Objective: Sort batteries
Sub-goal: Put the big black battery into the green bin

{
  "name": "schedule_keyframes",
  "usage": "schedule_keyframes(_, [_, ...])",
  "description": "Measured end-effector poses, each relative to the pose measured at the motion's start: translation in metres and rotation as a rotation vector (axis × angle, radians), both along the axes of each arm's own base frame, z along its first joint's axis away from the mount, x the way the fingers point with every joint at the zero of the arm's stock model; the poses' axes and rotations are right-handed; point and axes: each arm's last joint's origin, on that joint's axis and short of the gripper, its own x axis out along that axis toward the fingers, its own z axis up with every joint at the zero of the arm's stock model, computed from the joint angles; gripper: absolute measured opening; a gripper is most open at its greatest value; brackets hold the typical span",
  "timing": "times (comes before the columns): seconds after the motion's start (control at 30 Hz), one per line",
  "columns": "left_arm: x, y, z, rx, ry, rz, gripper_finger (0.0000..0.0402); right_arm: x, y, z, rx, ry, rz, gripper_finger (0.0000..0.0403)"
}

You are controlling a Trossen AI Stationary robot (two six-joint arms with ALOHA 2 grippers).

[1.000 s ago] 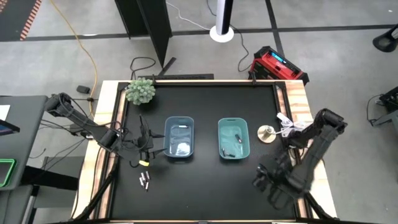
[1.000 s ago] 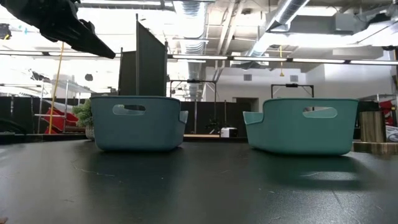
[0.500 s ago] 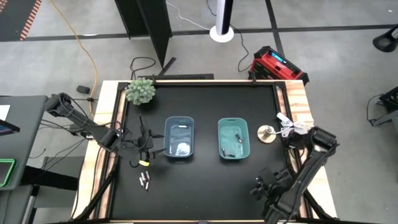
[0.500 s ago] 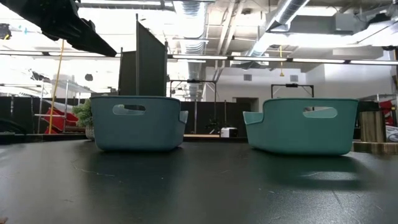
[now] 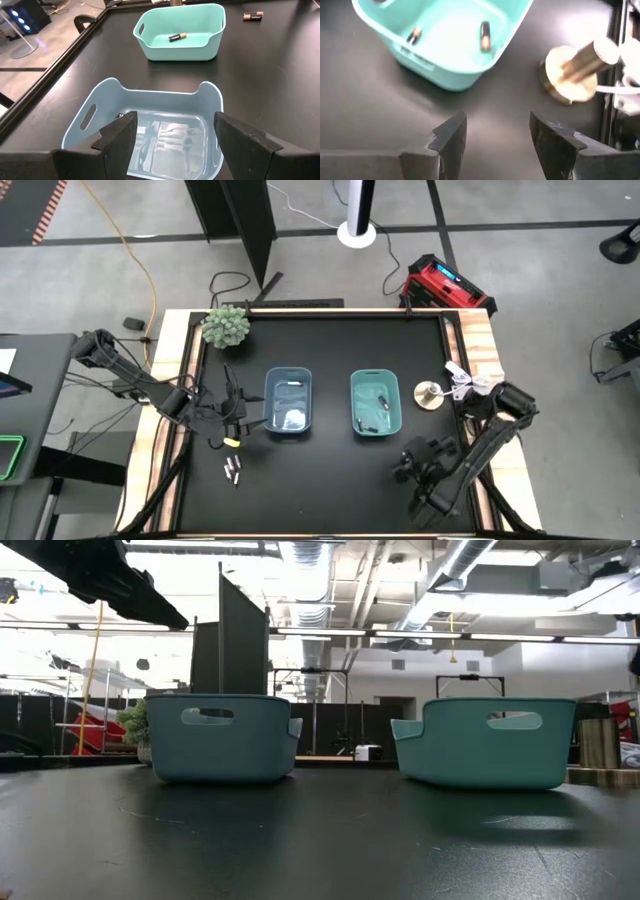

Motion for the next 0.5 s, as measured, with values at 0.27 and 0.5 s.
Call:
schedule_keyframes(0.27, [0.000,0.000,0.000,0.000,0.000,0.000,0.0261,-0.041,-0.030,-0.006,0.096,-0.163,0.043,0.0232])
schedule_keyframes(0.5, [0.000,0.000,0.000,-0.004,-0.002,0.001,0.0261,-0.045,-0.019,-0.023,0.396,-0.175,0.081,0.0232])
